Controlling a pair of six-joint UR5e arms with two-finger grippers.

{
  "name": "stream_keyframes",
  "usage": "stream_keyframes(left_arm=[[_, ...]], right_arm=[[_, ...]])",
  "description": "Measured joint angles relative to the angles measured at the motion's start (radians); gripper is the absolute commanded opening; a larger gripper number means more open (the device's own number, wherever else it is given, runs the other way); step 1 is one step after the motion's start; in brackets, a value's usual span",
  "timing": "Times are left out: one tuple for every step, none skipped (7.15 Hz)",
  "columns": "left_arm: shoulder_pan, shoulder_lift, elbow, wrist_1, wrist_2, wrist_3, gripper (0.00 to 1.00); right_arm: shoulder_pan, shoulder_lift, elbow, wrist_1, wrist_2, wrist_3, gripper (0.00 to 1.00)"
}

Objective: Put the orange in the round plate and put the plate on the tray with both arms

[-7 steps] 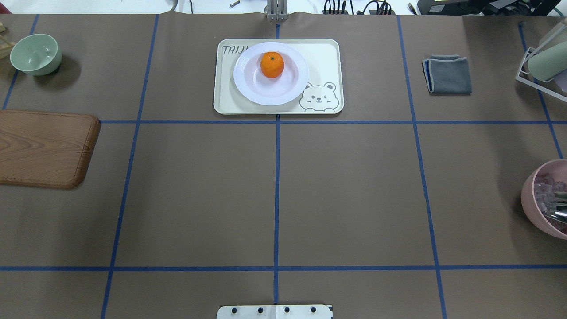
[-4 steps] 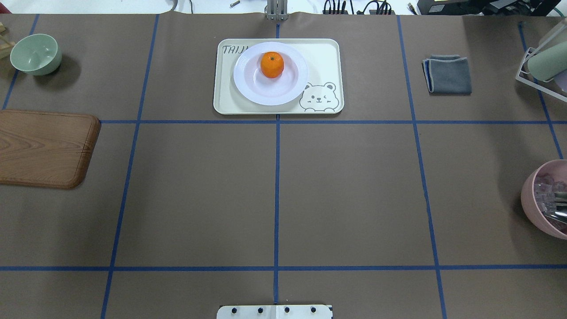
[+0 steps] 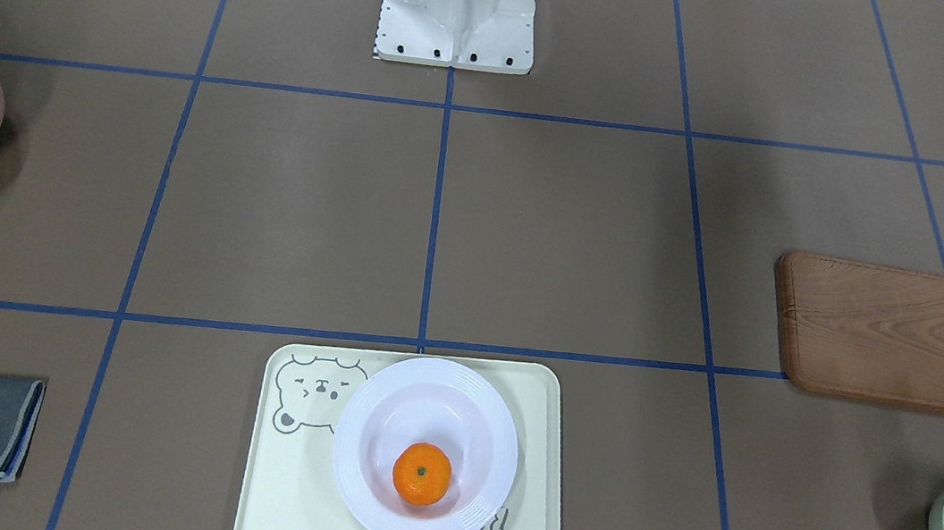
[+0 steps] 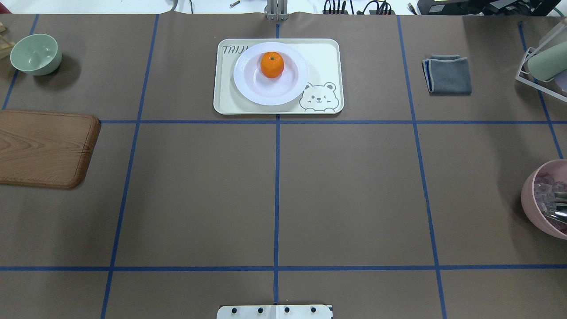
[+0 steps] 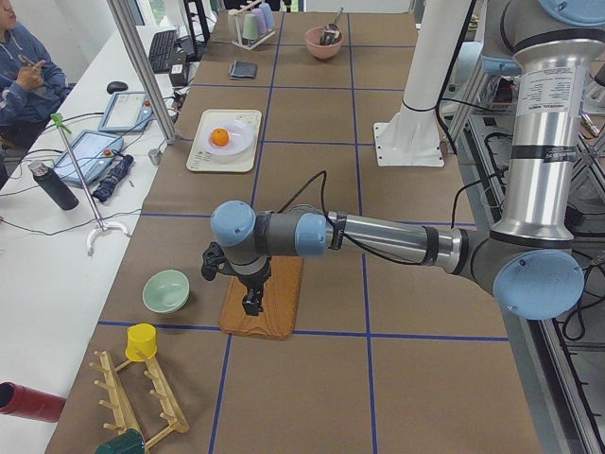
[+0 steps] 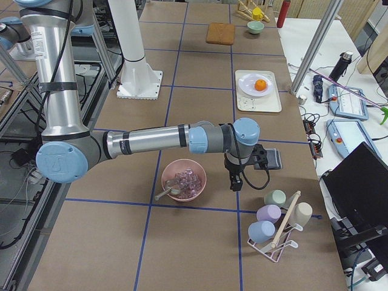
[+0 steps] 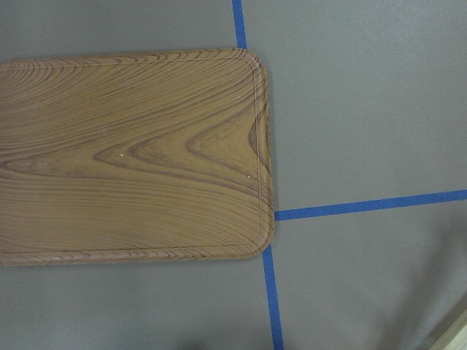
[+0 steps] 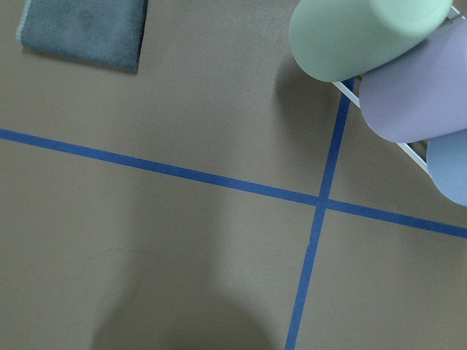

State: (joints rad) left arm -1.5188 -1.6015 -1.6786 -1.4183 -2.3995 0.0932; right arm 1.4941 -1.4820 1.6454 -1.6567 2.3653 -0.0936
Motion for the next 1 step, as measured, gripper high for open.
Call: stream_keyframes(left_arm=[[-0.001,0.001,-0.001,0.000,0.000,-0.001,0.98]], right_arm=[[0.000,0.001,0.000,0.000,0.000,0.000,1.00]])
